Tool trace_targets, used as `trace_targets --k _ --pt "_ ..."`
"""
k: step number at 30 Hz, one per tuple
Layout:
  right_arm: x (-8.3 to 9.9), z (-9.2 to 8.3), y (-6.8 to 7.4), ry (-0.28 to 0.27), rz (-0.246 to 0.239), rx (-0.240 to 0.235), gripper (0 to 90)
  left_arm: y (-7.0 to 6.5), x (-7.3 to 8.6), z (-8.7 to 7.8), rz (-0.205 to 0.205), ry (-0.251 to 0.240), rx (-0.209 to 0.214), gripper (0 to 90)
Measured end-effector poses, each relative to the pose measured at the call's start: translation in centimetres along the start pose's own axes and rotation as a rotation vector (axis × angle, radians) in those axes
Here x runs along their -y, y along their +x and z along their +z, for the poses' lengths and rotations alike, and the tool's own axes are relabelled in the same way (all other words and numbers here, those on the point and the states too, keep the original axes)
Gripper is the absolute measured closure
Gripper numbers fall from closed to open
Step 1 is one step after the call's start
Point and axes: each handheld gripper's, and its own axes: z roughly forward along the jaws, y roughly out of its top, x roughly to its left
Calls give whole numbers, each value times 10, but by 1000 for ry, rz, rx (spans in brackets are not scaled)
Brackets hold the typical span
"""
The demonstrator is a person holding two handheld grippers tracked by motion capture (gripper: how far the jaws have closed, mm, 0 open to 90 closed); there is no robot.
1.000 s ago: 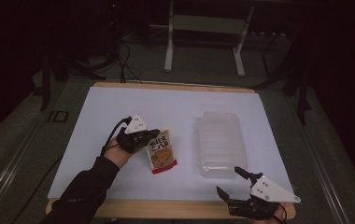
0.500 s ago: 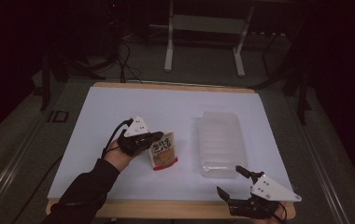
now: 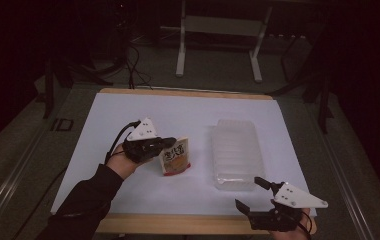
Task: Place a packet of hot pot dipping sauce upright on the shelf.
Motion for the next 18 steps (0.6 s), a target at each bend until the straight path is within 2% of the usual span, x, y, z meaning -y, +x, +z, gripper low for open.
trace_targets --k 4,7,8,11,13,14,15,17,18 --pt "-7 -2 -3 -10 -12 -9 109 0 -7 -6 9 -12 31 900" --pt "-14 -3 -8 -12 -13 -47 110 0 -11 -12 32 -18 56 900" --pt "-18 -3 -11 -9 -21 -72 109 -1 -13 -13 41 -23 62 900" --pt "-26 -4 -14 -2 -50 -98 119 -3 -16 -17 52 -31 87 900" --pt "-28 -4 -15 -7 -62 -94 121 -3 -17 -18 54 -31 94 900" --pt "-34 -3 -18 -9 -80 -124 131 -4 -18 -21 63 -37 112 900" --pt "-38 -2 -19 -11 -95 -117 132 -5 -19 -21 66 -38 128 900" --pt "-46 -1 -20 -7 -113 -134 134 -6 -19 -23 77 -39 133 900" --pt "-51 -1 -21 -8 -125 -132 134 -7 -21 -24 76 -49 160 900"
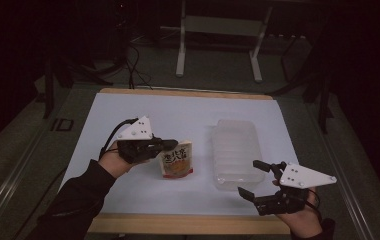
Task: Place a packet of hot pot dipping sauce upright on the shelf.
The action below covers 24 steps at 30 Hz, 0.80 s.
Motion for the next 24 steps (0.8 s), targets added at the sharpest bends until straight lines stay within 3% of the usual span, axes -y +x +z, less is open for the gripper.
trace_targets --k 4,9,11,18,24 --pt "-19 1 -5 20 -39 -52 139 -2 -3 -2 13 -9 21 900" --pt "-32 4 -9 42 -75 -73 141 -6 -8 -4 29 -15 57 900" --pt "-46 11 -13 78 -92 -115 154 -8 -10 -4 41 -13 65 900" --pt "-63 30 -21 161 -89 -166 178 -15 -17 -1 75 -3 95 900" --pt "-71 43 -20 217 -104 -174 185 -19 -19 1 82 -12 105 900"
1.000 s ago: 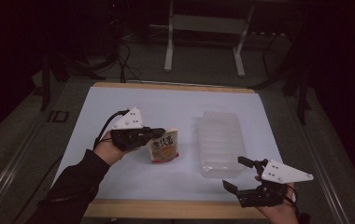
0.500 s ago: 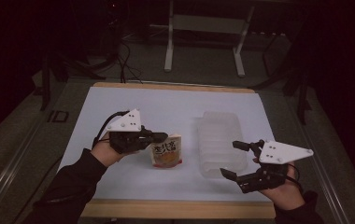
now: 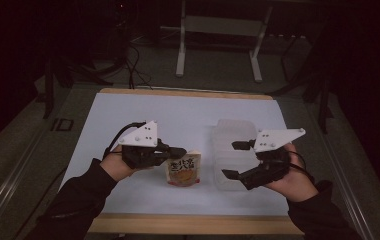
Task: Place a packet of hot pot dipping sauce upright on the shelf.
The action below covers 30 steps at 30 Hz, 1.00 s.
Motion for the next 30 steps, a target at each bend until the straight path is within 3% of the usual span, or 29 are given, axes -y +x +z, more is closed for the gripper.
trace_targets --k 6,8,9,14,24,30 --pt "-15 13 -2 80 -5 -43 245 -2 -1 3 3 3 28 900" --pt "-15 13 -2 80 -5 -43 245 -2 -1 4 9 5 26 900" --pt "-22 19 -3 107 -14 -59 311 -3 -2 5 11 9 32 900" --pt "-31 31 0 131 -47 -74 433 -4 -1 10 15 17 37 900" --pt "-38 54 1 198 -69 -121 534 -3 1 14 -6 12 57 900" --pt "-42 64 2 241 -90 -140 648 -3 2 19 -6 19 54 900"
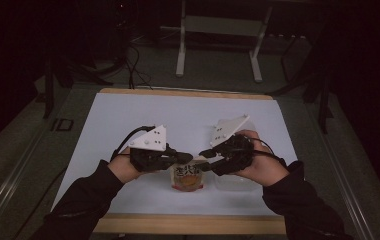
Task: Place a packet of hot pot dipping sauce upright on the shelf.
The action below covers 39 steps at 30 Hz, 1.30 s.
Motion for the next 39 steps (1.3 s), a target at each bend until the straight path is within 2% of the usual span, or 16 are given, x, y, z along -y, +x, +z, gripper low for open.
trace_targets --k 3,4,7,9,11,16,17,20,25,31,33,34,36,37,38,39 --pt "-2 2 0 16 -2 0 679 0 0 1 2 -1 5 900" --pt "-3 5 0 37 -20 12 723 1 0 2 -3 -4 7 900" --pt "-3 7 -1 62 -47 16 772 1 -1 3 -2 0 4 900" --pt "-4 8 -1 67 -50 11 792 2 -1 3 -3 -1 1 900" --pt "-4 9 -2 80 -55 -2 862 2 0 3 -8 0 0 900" --pt "-5 10 -1 104 -80 -6 882 3 1 4 -16 4 2 898" --pt "-6 10 -4 100 -77 -25 888 3 1 3 -24 -5 5 897" --pt "-6 7 -4 88 -90 -20 890 4 3 2 -50 -37 0 886" --pt "-7 5 -6 86 -96 -9 893 3 -1 -4 -59 -77 -15 783" --pt "-7 -8 -14 62 -81 9 894 -2 -10 -25 -47 -130 -30 693" --pt "-7 -16 -19 43 -83 23 894 -4 -10 -33 -47 -149 -45 619" --pt "-7 -16 -19 43 -83 23 894 -5 -10 -36 -45 -150 -61 619" --pt "-8 -26 -23 29 -93 42 894 -6 -6 -41 -65 -165 -83 521" --pt "-8 -26 -23 29 -93 42 894 -7 -3 -42 -83 -168 -94 521" --pt "-8 -26 -23 29 -93 42 894 -7 -3 -42 -83 -168 -94 502" --pt "-8 -30 -25 25 -91 48 894 -8 5 -43 -100 -160 -117 502"
